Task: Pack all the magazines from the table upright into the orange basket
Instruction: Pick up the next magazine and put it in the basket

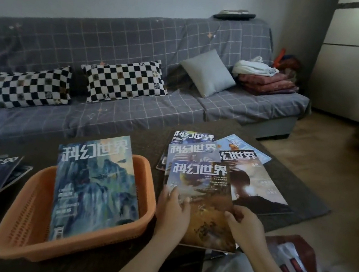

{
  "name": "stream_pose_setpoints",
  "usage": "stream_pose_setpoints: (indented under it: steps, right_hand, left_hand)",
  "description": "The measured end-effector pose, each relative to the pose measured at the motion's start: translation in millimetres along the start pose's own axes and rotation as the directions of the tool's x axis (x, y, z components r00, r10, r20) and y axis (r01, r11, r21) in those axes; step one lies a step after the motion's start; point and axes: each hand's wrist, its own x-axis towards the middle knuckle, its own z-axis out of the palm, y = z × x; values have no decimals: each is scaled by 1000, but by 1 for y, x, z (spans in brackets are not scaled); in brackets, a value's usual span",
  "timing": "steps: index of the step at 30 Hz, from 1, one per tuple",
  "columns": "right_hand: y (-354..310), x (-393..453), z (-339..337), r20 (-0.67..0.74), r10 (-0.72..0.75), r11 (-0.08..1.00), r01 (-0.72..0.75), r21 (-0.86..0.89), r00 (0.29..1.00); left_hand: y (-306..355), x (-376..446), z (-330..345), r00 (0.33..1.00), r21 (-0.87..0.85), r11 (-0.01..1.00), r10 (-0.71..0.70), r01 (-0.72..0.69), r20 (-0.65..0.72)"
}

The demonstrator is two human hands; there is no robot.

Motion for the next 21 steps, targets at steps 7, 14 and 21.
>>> stream_pose_setpoints:
  steps: [7,14,21]
  right_hand:
    - [1,10,7,-3,70,996,-70,-54,998]
    - [5,9,0,105,98,995,-98,-5,990]
    - [12,-15,-35,78,164,897,-181,404,983]
  left_hand:
    - [-9,6,0,997,11,997,-74,74,2]
    - [-1,-1,-2,993,-44,993,-112,113,40]
    - [7,-23,-4,997,-293,954,-53,69,65]
